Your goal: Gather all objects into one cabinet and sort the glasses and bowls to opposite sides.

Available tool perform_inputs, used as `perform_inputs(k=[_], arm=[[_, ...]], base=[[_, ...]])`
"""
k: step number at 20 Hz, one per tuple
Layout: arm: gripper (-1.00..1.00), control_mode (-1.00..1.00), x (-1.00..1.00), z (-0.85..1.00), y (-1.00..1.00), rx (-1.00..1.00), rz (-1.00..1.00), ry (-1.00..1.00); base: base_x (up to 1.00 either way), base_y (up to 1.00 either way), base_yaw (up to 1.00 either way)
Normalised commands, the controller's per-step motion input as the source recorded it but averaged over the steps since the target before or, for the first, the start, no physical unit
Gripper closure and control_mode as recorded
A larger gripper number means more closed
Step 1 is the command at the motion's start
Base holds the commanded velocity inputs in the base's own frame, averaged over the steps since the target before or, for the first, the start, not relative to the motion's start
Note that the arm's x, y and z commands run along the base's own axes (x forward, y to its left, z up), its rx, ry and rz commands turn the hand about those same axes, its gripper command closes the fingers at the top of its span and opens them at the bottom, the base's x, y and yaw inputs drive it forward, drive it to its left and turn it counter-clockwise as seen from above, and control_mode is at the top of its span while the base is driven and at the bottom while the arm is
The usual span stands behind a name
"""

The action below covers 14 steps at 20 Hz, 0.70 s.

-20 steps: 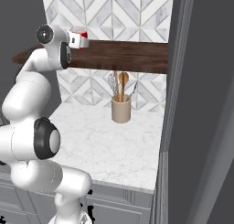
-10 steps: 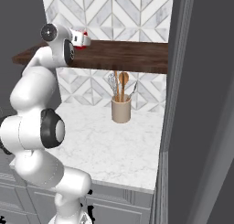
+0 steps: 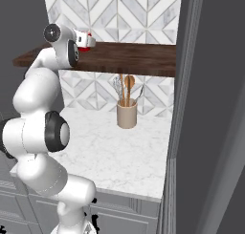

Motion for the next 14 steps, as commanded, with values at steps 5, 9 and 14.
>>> perform_inputs(k=[5,9,14], arm=[[1.00,-1.00,0.00,0.00,0.00,0.00,0.00,0.00],[1.00,-1.00,-0.04,0.02,-0.01,0.00,0.00,0.00],[1.00,-1.00,-0.81,0.19,-0.26,0.00,0.03,-0.04]], base=[[0.00,0.00,0.00],[0.00,0.00,0.00],[0.00,0.00,0.00]])
